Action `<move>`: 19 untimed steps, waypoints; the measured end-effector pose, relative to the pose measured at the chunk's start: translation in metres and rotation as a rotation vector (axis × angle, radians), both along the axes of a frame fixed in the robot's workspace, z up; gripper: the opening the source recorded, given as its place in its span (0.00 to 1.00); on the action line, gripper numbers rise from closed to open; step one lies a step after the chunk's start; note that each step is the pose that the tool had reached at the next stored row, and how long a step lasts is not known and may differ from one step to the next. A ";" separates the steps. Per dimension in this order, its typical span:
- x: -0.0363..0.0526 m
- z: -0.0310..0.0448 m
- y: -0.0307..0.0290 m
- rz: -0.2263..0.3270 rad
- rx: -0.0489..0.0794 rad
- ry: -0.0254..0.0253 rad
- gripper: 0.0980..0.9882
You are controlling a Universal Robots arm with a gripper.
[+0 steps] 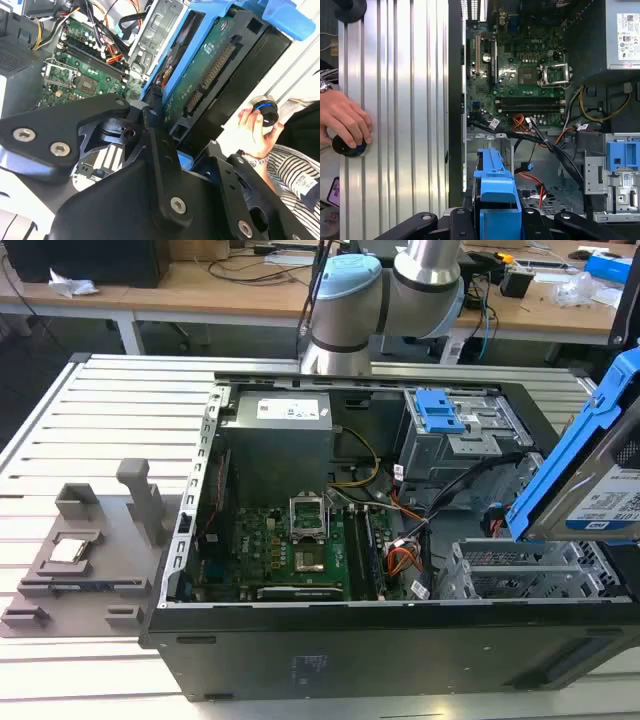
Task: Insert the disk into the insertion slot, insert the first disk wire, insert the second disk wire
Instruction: 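Insert the disk into the insertion slot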
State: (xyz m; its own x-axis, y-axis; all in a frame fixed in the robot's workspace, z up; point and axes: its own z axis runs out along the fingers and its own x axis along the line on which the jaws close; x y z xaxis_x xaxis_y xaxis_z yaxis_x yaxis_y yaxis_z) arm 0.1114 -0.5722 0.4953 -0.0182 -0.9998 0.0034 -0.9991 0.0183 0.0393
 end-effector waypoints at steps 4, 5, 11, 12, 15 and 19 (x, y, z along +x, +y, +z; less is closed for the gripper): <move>-0.0042 -0.0044 0.0001 0.001 0.000 0.0000 0.30; -0.0044 -0.0062 0.0001 0.000 0.000 0.0000 0.30; -0.0043 -0.0191 0.0009 0.000 0.000 0.0000 0.30; -0.0043 -0.0202 0.0009 0.000 0.000 0.0000 0.30; -0.0043 -0.0225 0.0009 0.000 0.000 0.0000 0.30; -0.0043 -0.0294 0.0009 0.000 0.000 0.0000 0.30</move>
